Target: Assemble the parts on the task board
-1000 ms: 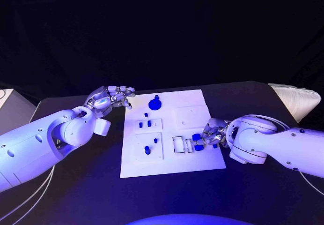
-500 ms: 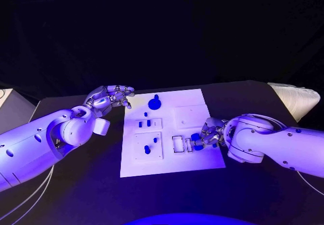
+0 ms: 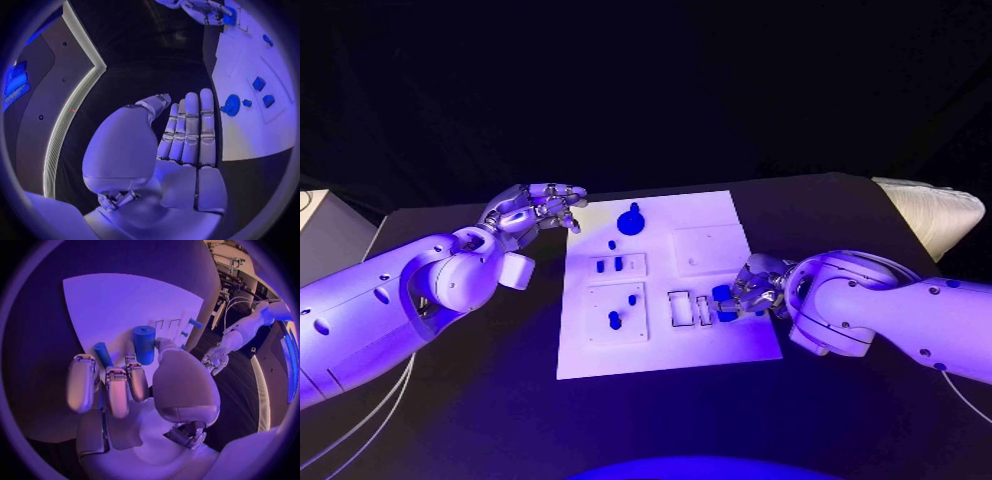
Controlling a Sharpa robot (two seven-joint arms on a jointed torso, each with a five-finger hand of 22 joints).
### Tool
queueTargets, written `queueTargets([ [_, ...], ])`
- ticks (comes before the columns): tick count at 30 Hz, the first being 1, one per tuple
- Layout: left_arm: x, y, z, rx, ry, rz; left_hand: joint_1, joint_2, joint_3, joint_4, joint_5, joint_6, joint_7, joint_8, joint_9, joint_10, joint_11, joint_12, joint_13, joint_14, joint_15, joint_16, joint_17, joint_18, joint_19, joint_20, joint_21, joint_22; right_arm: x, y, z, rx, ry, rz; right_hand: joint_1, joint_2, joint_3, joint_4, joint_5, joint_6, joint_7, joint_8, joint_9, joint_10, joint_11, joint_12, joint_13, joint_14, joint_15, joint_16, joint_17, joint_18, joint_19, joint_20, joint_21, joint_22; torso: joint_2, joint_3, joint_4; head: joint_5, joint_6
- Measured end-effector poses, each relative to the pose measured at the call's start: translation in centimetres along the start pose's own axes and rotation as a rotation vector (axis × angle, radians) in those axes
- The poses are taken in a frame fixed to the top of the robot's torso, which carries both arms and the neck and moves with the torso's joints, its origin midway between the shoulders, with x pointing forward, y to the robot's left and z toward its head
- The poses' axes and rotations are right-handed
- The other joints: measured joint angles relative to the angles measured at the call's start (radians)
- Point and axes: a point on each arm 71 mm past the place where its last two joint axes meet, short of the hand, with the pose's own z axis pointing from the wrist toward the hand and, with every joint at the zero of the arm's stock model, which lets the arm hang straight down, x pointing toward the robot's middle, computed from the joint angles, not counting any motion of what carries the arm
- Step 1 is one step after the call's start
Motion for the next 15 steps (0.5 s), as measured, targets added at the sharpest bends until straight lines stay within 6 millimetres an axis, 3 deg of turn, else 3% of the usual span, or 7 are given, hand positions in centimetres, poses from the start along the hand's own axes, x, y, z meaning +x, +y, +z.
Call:
queueTargets([
  [15,0.1,0.1,0.0,-0.003,0.006,-0.002,0.0,0.0,-0.003,0.003,0.0,0.0,0.0,0.0,-0.001,-0.001,-0.001,0.0,0.0,0.0,0.0,0.0,-0.001,0.0,0.0,0.0,-0.004,-0.001,-0.1,2.3,-1.3,-0.033,0.065,0.102,0.0,0.0,0.007,0.007,-0.014,0.0,0.0,0.0,0.007,0.0,0.0,0.0,0.001,0.0,0.0,0.004,0.0,0.0,0.0,0.0,0.005,0.0,0.0,-0.0007,0.0004,0.005,0.0],
])
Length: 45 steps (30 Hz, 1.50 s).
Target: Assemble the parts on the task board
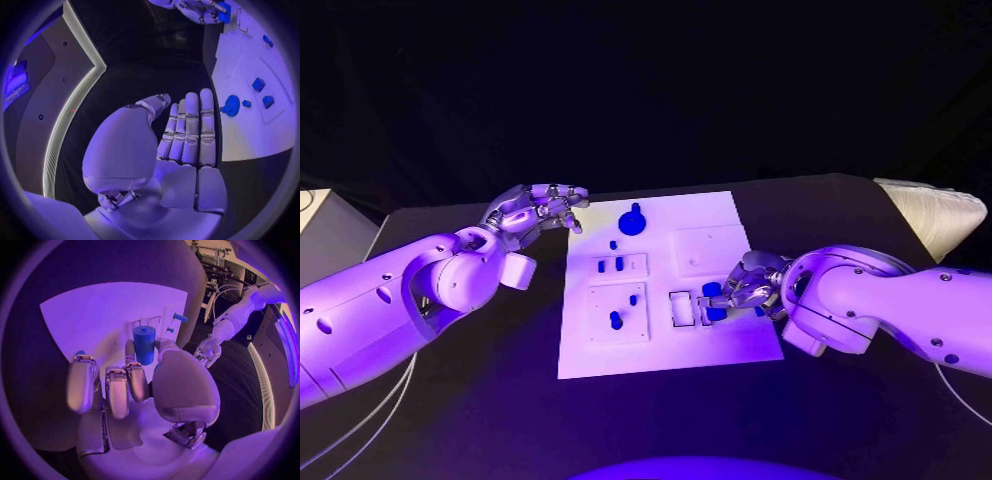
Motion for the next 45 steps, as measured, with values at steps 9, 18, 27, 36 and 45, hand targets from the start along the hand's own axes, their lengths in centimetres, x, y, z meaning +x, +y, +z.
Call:
queueTargets([
  [9,0.1,0.0,0.0,-0.002,0.006,-0.001,0.0,0.0,0.0,0.0,0.0,0.0,0.0,0.0,0.0,-0.003,-0.003,0.0,-0.001,0.0,0.0,0.0,0.0,0.0,0.0,0.0,0.0,-0.001,1.2,2.4,0.2,-0.055,0.015,-0.048,0.0,0.0,0.007,0.002,-0.027,0.004,0.004,-0.001,0.004,0.0,0.0,0.0,0.0,0.0,0.0,0.0,0.0,0.0,0.0,0.0,0.004,0.0,0.0,0.0,0.0011,0.002,-0.005],
  [18,0.1,0.0,0.0,-0.003,0.009,-0.002,0.0,0.0,0.0,0.0,0.0,0.0,0.0,0.0,0.0,-0.003,-0.003,0.0,-0.001,0.0,0.0,0.0,0.0,0.0,0.0,0.0,0.0,-0.001,1.5,3.9,0.7,-0.096,-0.025,-0.13,0.0,0.0,0.014,0.0,-0.038,0.004,0.004,-0.003,0.004,0.0,0.0,0.0,0.0,0.0,0.0,0.0,0.0,0.0,0.0,0.0,0.008,0.0,0.001,-0.0006,0.0005,0.003,-0.007],
  [27,0.2,0.1,0.0,-0.004,0.011,-0.003,0.0,0.0,0.0,0.0,0.0,0.0,0.0,0.0,0.0,-0.003,-0.003,0.0,-0.001,0.0,0.0,0.0,0.0,0.0,0.0,0.0,0.0,-0.001,1.6,3.8,1.5,-0.095,-0.046,-0.198,-0.028,-0.027,0.05,-0.033,-0.123,0.004,0.004,-0.005,0.009,0.0,0.0,-0.009,0.0,0.0,0.0,0.0,0.0,0.0,0.0,0.0,0.008,0.0,0.001,-0.0013,-0.0001,0.005,-0.008],
  [36,0.1,0.1,0.0,-0.006,0.011,-0.002,0.0,0.0,0.0,0.0,0.0,0.0,0.0,0.0,0.0,-0.003,-0.003,0.0,-0.001,0.0,0.0,0.0,0.0,0.0,0.0,0.0,0.0,0.0,2.2,3.9,1.8,-0.098,-0.028,-0.238,-0.038,-0.027,0.051,-0.034,-0.153,0.005,0.003,-0.005,0.013,0.0,0.0,-0.013,0.0,0.0,0.0,0.0,0.0,0.0,0.0,0.0,0.008,0.0,0.001,0.0006,0.0,0.009,-0.014],
  [45,0.1,0.1,0.0,-0.008,0.013,-0.002,0.0,0.0,-0.003,0.003,0.0,0.0,0.0,0.0,-0.001,-0.003,-0.003,0.0,-0.001,0.0,0.0,0.0,-0.001,0.0,0.0,0.0,0.0,-0.002,2.4,4.0,1.9,-0.102,-0.026,-0.252,-0.046,-0.027,0.051,-0.034,-0.159,0.005,0.003,0.003,0.013,0.0,0.0,-0.013,-0.001,0.0,0.0,0.0,0.0,0.0,0.0,0.0,0.008,-0.001,0.0,0.0012,-0.0007,0.011,-0.015],
])
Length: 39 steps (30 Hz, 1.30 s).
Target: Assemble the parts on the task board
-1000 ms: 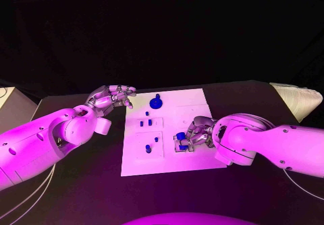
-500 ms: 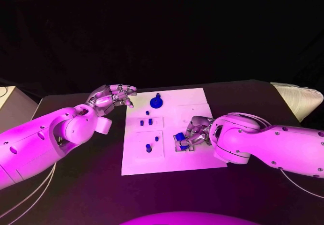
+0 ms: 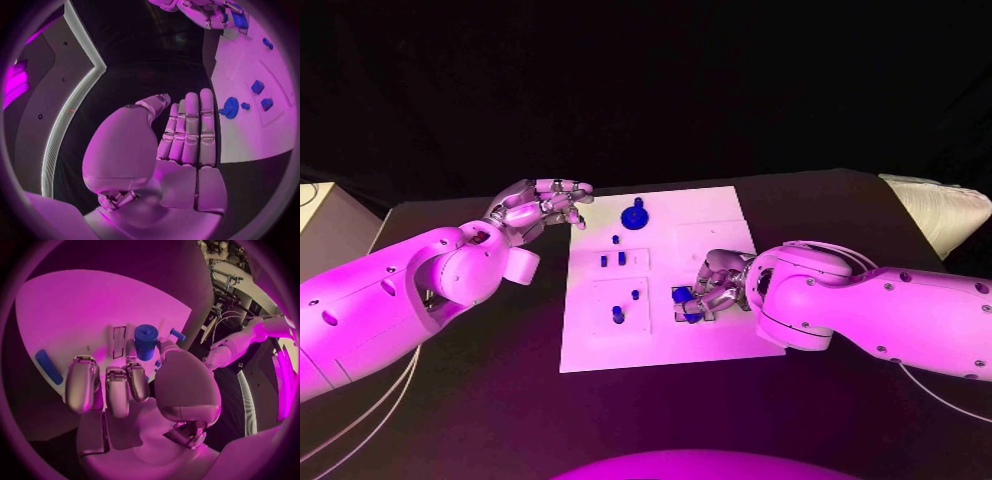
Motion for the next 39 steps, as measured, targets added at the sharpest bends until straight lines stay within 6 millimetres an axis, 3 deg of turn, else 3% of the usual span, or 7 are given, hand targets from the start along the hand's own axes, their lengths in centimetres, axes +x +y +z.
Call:
queueTargets([
  [39,-0.19,0.03,-0.15,-0.007,0.0,0.002,0.0,0.0,0.0,0.006,0.0,0.0,0.0,0.0,-0.001,0.0,0.0,0.0,-0.001,0.0,0.0,0.0,-0.001,0.0,0.0,0.0,-0.004,-0.002,0.09,-0.15,-0.04,-0.012,-0.037,-0.026,-0.059,0.042,0.012,0.004,-0.003,0.01,0.001,0.003,0.009,0.0,0.0,-0.004,0.0,0.0,0.0,0.004,0.0,0.0,0.0,0.0,0.02,0.0,0.0,0.0,0.0,-0.001,0.002],
])
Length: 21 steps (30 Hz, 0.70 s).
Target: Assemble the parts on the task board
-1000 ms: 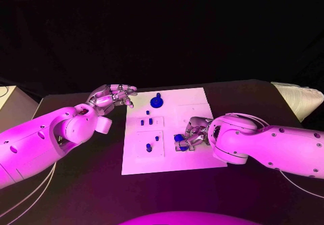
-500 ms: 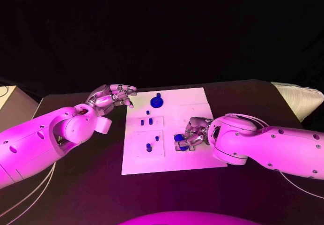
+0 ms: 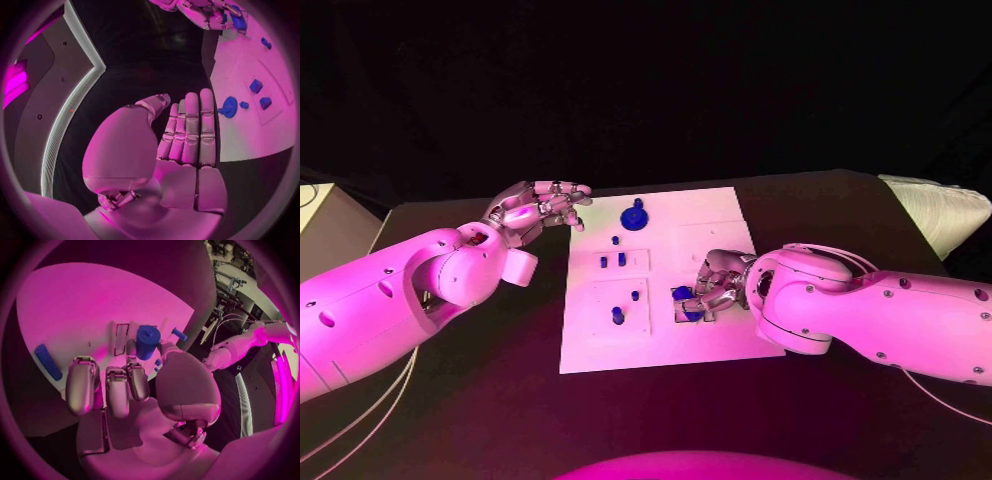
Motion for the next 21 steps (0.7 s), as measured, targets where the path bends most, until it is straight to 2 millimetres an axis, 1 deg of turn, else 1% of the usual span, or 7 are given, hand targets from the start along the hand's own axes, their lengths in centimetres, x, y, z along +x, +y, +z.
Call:
queueTargets([
  [5,0.0,0.01,0.0,-0.001,0.0,0.0,0.0,0.0,0.0,0.0,0.0,0.0,0.0,0.0,0.0,0.0,0.0,0.0,0.0,0.0,0.0,0.0,0.0,0.0,0.0,0.0,0.0,0.0,0.01,-0.08,-0.06,0.0,-0.004,-0.001,0.001,0.001,0.0,0.0,0.006,0.004,-0.004,-0.002,0.0,0.0,0.0,0.0,0.001,0.0,0.0,0.0,0.0,0.0,0.0,0.0,0.0,0.0,0.0,0.0005,0.0001,0.0,0.0],
  [12,-0.02,0.02,-0.02,-0.002,0.001,0.0,0.0,0.0,-0.003,0.003,0.0,0.0,0.0,0.0,0.0,0.0,0.0,0.0,0.0,0.0,0.0,0.0,0.0,0.0,0.0,0.0,-0.004,-0.001,0.02,-0.12,-0.08,0.0,-0.008,-0.003,0.001,0.001,0.003,-0.001,0.006,0.004,-0.004,0.005,0.002,0.0,0.0,0.002,0.0,0.0,0.0,0.0,0.001,0.0,0.0,0.0,0.007,0.0,0.0,0.0,0.0005,0.0,0.001],
  [15,-0.02,0.02,-0.02,-0.002,0.001,0.0,0.0,0.0,-0.003,0.003,0.0,0.0,0.0,0.0,0.0,0.0,0.0,0.0,0.0,0.0,0.0,0.0,0.0,0.0,0.0,0.0,-0.004,-0.001,0.02,-0.12,-0.08,0.0,-0.009,-0.004,0.001,0.001,0.006,0.0,0.006,0.006,-0.007,0.005,0.003,0.0,0.0,0.004,0.0,0.0,0.0,0.0,0.001,0.0,0.0,0.0,0.007,0.0,0.0,-0.0006,0.0006,0.0,0.001],
  [16,-0.02,0.02,-0.02,-0.002,0.001,0.0,0.0,0.0,-0.003,0.003,0.0,0.0,0.0,0.0,0.0,0.0,0.0,0.0,0.0,0.0,0.0,0.0,0.0,0.0,0.0,0.0,-0.004,-0.001,0.03,-0.13,-0.08,0.0,-0.01,-0.004,-0.003,0.006,0.006,0.0,0.006,0.007,-0.007,0.005,0.003,0.0,0.0,0.004,0.0,0.0,0.0,0.0,0.001,0.0,0.0,0.0,0.007,0.0,0.0,-0.0006,0.0006,0.0,0.001],
  [21,-0.04,0.02,-0.04,-0.003,0.001,0.0,0.0,0.0,-0.003,0.003,0.0,0.0,0.0,0.0,0.0,0.0,0.0,0.0,0.0,0.0,0.0,0.0,0.0,0.0,0.0,0.0,-0.004,-0.001,0.0,-0.14,-0.06,0.0,-0.014,-0.006,-0.003,0.008,0.006,0.0,0.005,0.008,-0.008,0.004,0.003,-0.003,-0.003,0.004,0.0,0.0,0.0,0.004,0.001,0.0,0.0,0.0,0.012,0.0,0.0,-0.0005,0.0006,-0.001,0.0],
])
